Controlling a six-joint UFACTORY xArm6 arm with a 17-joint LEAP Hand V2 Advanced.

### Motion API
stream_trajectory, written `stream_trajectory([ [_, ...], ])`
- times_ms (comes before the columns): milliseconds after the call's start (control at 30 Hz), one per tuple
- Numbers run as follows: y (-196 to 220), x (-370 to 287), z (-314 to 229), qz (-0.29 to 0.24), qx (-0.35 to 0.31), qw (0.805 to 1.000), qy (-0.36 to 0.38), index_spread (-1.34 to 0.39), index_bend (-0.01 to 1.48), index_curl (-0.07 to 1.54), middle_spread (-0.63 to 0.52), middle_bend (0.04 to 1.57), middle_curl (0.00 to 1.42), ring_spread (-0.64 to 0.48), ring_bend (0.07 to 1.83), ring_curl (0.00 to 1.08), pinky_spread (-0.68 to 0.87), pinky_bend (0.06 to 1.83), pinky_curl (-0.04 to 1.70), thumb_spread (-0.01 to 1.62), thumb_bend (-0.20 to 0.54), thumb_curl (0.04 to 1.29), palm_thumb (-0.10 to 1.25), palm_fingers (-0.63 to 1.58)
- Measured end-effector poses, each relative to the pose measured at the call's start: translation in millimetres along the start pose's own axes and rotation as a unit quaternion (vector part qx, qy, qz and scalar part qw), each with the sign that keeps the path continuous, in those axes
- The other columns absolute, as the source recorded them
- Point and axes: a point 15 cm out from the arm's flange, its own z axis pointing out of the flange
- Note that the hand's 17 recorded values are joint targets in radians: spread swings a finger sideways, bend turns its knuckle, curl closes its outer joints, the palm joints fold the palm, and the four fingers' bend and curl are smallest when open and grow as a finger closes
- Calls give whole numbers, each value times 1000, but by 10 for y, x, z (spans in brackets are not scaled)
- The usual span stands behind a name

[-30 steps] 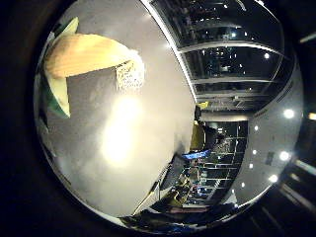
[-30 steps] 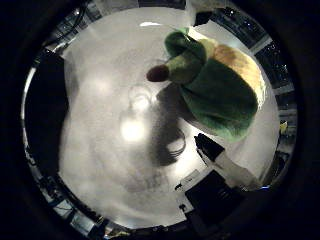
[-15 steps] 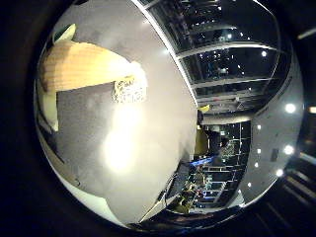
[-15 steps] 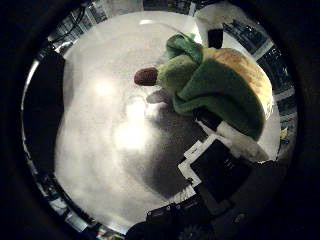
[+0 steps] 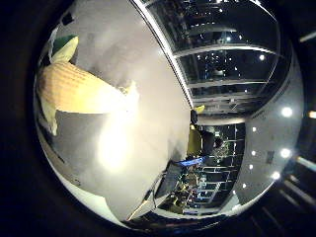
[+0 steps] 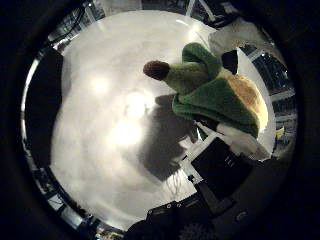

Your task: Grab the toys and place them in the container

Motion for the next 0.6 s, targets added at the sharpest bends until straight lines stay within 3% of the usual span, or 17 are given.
stream_trajectory([
  [200,275,586,-405,28,-21,999,25,-397,1313,554,-301,635,398,5,161,57,358,173,161,881,-22,472,1019,381],
  [600,1782,864,-1065,90,-91,992,10,-395,1325,542,-306,661,406,1,168,84,351,172,176,909,-22,488,1007,365],
])
